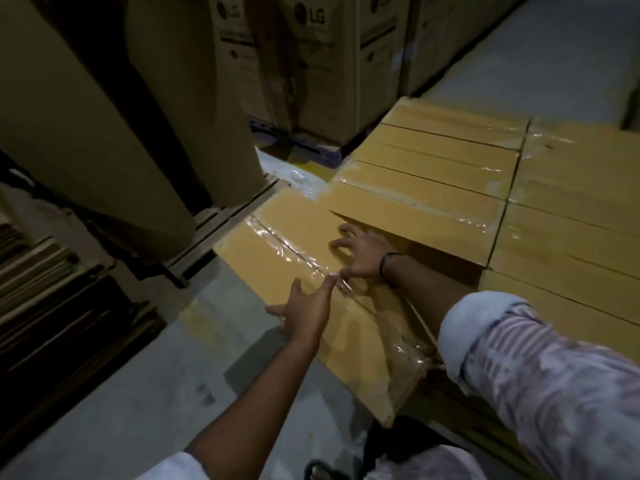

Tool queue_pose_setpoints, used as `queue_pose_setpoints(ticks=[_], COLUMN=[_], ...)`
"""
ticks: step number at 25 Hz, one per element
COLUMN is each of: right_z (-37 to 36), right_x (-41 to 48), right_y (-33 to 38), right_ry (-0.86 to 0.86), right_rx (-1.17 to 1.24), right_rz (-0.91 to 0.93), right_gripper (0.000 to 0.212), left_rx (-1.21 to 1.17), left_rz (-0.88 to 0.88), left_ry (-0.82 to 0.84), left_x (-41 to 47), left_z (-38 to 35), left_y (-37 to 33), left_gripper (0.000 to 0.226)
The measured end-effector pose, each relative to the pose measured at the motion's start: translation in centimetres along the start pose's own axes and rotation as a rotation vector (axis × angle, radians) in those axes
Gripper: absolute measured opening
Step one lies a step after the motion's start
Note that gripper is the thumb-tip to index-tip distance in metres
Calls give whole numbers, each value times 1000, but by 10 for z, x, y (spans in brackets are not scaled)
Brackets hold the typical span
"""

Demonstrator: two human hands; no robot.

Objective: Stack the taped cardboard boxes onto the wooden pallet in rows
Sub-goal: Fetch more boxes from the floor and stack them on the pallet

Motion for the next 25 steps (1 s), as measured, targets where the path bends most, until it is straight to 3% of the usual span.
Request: queue_pose_setpoints(ticks=[4,11,13,16,21,25], right_z=[-6,-21,-31,-53,-91,-118], right_x=[31,64,66,55,7,-28], right_y=[-23,-71,-83,-86,-58,-35], right_ry=[95,181,213,202,101,78], right_rx=[-46,-35,-58,-66,24,59], right_rz=[14,29,-18,-86,-198,-336], right_gripper=[78,72,74,82,81,92], left_rx=[-137,-156,-124,68,582,908], left_rz=[49,187,204,241,-18,-215], left_ry=[92,196,249,266,241,270], left_x=[34,56,71,97,130,170], left_z=[-29,-87,-100,-106,-63,-33], left_y=[7,-1,-1,5,-18,-21], left_gripper=[109,95,108,131,102,113])
Point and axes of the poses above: each hand's wrist, its own x-axis towards the middle knuckle, its own z-axis out of the back of the hand, y = z × x, the point moved 2 cm from there along x, towards the middle knuckle, and after that the axes turned 5 degrees about y, right-handed, at the moved point
